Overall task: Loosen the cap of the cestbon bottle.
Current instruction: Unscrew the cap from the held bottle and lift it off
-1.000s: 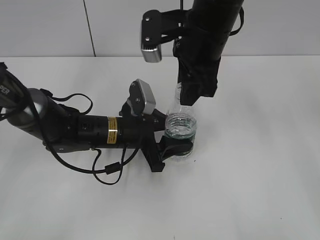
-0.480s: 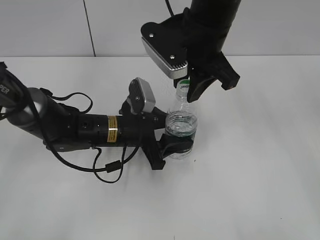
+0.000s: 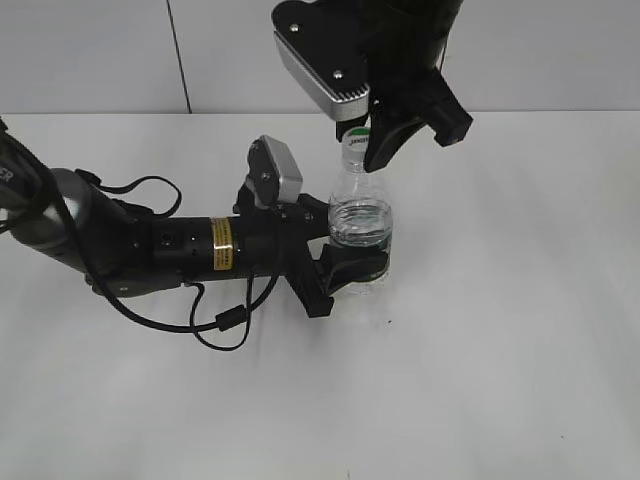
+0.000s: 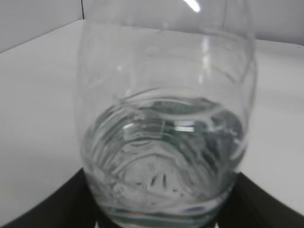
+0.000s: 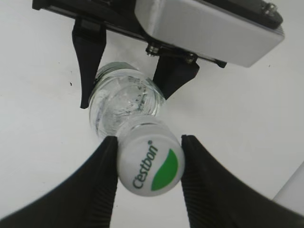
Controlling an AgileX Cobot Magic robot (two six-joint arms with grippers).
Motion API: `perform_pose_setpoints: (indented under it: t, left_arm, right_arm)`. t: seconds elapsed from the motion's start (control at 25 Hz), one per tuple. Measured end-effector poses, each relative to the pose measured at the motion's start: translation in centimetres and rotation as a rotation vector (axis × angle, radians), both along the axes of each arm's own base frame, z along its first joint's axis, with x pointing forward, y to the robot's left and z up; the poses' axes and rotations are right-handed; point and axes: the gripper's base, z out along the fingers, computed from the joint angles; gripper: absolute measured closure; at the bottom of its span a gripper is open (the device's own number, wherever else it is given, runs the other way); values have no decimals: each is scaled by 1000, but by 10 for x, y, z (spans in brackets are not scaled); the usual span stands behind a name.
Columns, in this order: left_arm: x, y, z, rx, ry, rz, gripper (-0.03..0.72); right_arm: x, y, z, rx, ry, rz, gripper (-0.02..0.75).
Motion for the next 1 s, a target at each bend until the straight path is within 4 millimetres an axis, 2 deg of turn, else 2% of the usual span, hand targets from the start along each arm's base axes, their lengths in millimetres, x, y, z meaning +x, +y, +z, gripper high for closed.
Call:
perform_pose_setpoints:
  t: [0.32,0.6,0.76,1.0]
  left_arm:
    - [-2,0,0,-39,15,-13,275]
    - [-8,1,-12,77,7,-72,276]
    - [-9,1,-12,78,4,-82,276]
    - [-9,1,-12,79,2,-85,276]
  right_arm:
    - [-1,3,2,11,-22,131,433]
    - [-2,7,11,60,-79,237,441]
    - [-1,7,11,57,-81,233,442]
    - [-2,7,12,85,-36,79,442]
